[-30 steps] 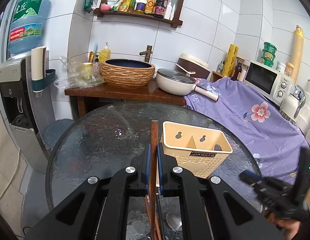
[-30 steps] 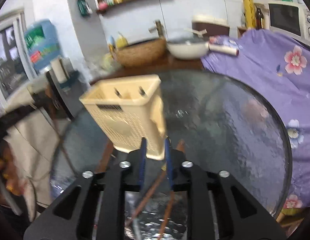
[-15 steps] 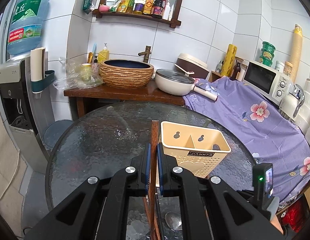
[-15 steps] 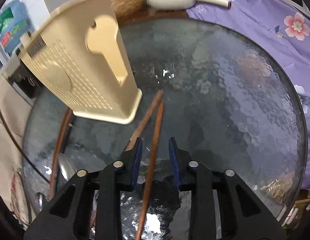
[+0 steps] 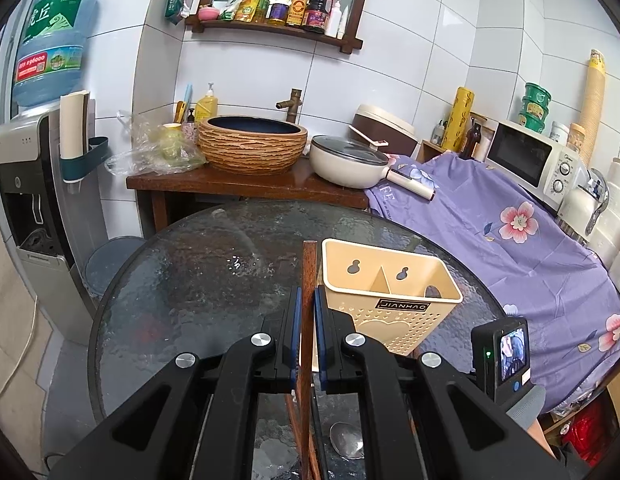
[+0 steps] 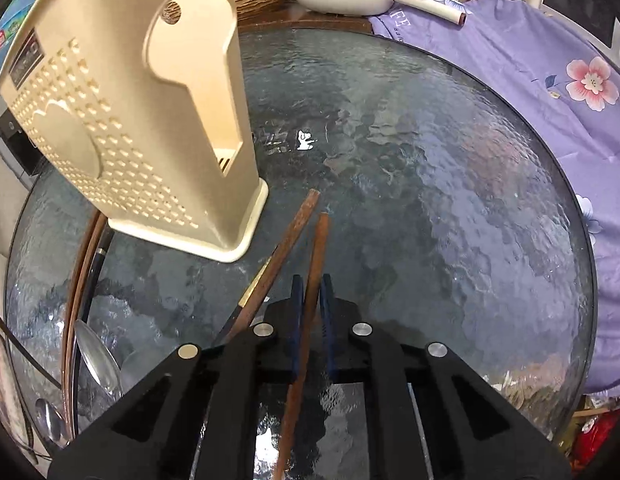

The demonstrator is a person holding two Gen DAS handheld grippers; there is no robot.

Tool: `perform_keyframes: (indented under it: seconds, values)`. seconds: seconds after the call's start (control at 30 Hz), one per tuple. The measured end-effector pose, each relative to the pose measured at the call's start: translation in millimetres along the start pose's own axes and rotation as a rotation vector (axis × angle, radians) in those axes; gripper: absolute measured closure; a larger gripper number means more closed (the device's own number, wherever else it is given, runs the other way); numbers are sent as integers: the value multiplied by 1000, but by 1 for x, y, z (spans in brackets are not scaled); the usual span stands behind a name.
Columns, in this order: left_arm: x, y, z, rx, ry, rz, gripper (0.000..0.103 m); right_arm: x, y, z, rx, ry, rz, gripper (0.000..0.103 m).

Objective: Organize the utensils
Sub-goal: 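Lift the left tool's chopstick over the holder while the right tool carries its own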

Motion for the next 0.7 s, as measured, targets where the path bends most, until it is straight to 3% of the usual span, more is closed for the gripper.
perform_keyframes:
  seconds: [0.3, 0.53, 0.7]
  values:
    - [-1, 1, 1, 3, -3, 0, 97, 15, 15, -15, -49, 83, -83, 96]
    - [-1, 0, 1, 6, -4, 0, 97, 52, 14, -26, -63, 155, -184, 96]
    - [-2, 0, 1, 8, -4, -2, 97, 84, 14, -27, -60, 254, -261, 96]
Point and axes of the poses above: each gripper's, at about its wrist camera, not at the fingertips, and x roughly against the way its jaws point, z to its left, y to its top, the point moved 9 cm from there along -x, roughly the way its jaws point, and after that the axes turned 14 degrees about z, right-handed, at the moved point
